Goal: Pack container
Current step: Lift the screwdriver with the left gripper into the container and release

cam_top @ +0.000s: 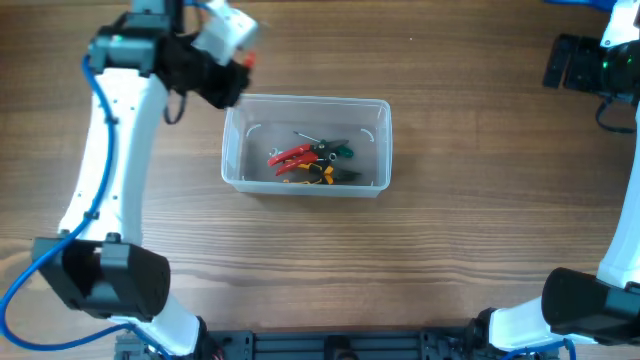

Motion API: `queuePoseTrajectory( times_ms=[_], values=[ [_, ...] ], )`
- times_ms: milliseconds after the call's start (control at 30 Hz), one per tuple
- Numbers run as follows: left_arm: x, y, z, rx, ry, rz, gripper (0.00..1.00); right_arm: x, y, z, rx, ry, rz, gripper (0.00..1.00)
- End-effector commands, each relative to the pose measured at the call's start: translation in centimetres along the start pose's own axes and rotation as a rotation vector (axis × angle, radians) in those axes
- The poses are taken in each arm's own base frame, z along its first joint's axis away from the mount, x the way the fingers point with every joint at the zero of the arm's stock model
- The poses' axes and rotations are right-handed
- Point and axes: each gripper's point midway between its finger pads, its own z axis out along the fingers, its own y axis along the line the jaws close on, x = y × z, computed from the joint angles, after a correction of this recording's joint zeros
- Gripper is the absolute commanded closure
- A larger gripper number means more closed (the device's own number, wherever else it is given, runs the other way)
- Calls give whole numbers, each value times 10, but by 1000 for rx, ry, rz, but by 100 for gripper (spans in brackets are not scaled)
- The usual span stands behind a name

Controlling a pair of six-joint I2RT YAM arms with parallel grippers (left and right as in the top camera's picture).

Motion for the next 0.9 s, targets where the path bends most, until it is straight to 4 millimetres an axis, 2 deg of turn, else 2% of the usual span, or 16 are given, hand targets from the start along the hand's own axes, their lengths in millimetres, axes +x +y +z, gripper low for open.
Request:
queuePoseTrajectory(
  times_ms=[0, 33, 100, 233, 400, 700, 867],
  values=[
    [-20, -65, 0, 158, -50, 349, 96, 0, 2, 1, -6, 1, 5, 0],
    [-19, -82, 3, 191, -37, 438, 96, 0, 2, 1, -6, 1, 4, 0],
    [-20, -102, 7, 226, -34, 547, 96, 0, 2, 1, -6, 1, 4, 0],
    [-18, -119, 21, 244, 10, 616, 96, 0, 2, 1, -6, 1, 5, 0],
    [13, -120, 55, 316, 171, 578, 96, 0, 2, 1, -6, 1, 5, 0],
    [60, -104, 128, 405, 375, 535, 96, 0, 2, 1, -6, 1, 5, 0],
    [81, -103, 152, 455, 449, 497, 96, 0, 2, 1, -6, 1, 4, 0]
  ],
)
